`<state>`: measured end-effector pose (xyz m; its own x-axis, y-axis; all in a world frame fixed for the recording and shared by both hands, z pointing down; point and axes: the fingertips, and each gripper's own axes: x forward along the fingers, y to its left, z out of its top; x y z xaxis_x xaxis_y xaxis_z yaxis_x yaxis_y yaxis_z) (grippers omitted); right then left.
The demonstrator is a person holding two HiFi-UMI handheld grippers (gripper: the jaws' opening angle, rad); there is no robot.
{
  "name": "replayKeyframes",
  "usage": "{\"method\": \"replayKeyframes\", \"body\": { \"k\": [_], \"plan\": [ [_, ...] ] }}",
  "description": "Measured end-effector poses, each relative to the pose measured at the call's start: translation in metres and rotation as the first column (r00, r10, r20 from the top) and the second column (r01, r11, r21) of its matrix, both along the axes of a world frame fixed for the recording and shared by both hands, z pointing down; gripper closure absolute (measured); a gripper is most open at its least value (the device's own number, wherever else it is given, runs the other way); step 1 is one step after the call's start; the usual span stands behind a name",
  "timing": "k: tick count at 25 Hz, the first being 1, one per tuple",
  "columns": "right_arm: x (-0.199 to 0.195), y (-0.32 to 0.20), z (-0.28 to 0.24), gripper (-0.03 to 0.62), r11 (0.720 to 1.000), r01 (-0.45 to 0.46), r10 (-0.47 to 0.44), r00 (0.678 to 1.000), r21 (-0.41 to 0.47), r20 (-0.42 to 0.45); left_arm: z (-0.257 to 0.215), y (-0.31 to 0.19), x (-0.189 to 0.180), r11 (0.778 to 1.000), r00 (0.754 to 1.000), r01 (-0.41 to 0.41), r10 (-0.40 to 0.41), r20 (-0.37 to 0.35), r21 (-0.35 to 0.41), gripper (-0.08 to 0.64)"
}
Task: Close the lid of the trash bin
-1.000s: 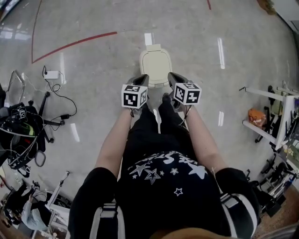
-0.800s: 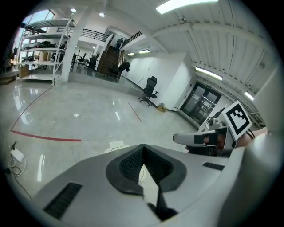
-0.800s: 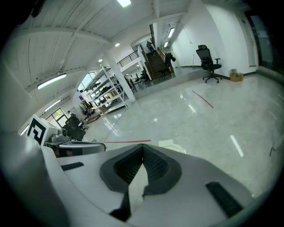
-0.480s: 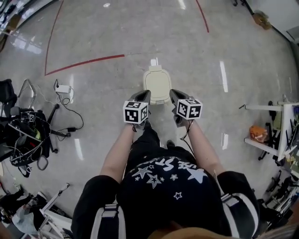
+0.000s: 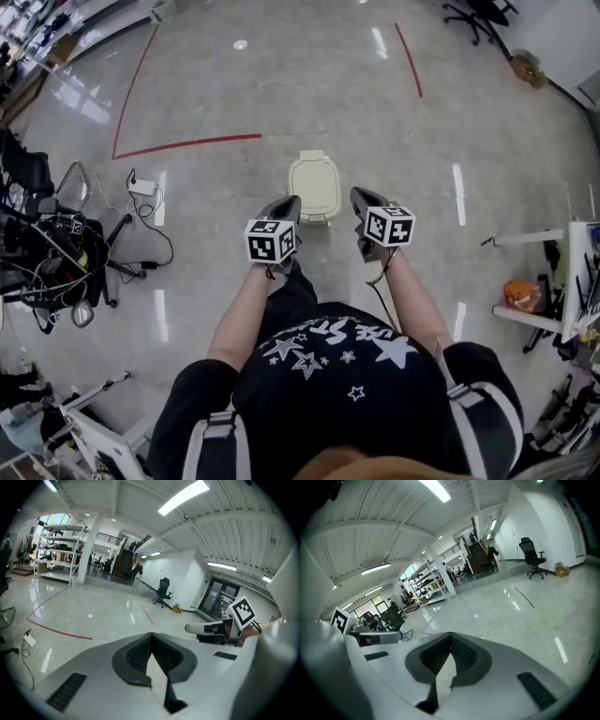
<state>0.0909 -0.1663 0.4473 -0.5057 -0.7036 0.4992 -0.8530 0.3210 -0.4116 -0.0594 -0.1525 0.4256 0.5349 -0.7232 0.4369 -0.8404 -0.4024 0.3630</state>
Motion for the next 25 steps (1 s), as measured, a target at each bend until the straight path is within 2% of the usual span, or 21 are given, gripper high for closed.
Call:
{"method": "replayKeyframes", "body": {
  "k": [8,14,20,25],
  "plan": [
    [0.031,0.055,-0.028,0.588,0.996,0.015,-0.018,0.999,0.083,0.033,-0.024,0.055,0.029,0.997,1.0,0.021,-0.021,0.002,0.072,0.549],
    [0.052,0.112,-0.029,0.586,0.994,0.046,-0.053,0.997,0.102,0.065,-0.042,0.108,0.056,0.991,0.999,0.04,-0.04,-0.002,0.13,0.549],
    [0.054,0.148,-0.039,0.588,0.986,0.091,-0.102,0.992,0.139,0.074,-0.057,0.146,0.063,0.981,0.996,0.089,-0.085,-0.025,0.172,0.549],
    [0.049,0.164,-0.055,0.588,0.979,0.099,-0.114,0.991,0.176,0.075,-0.069,0.166,0.069,0.976,0.995,0.09,-0.082,-0.049,0.196,0.549]
  ]
}}
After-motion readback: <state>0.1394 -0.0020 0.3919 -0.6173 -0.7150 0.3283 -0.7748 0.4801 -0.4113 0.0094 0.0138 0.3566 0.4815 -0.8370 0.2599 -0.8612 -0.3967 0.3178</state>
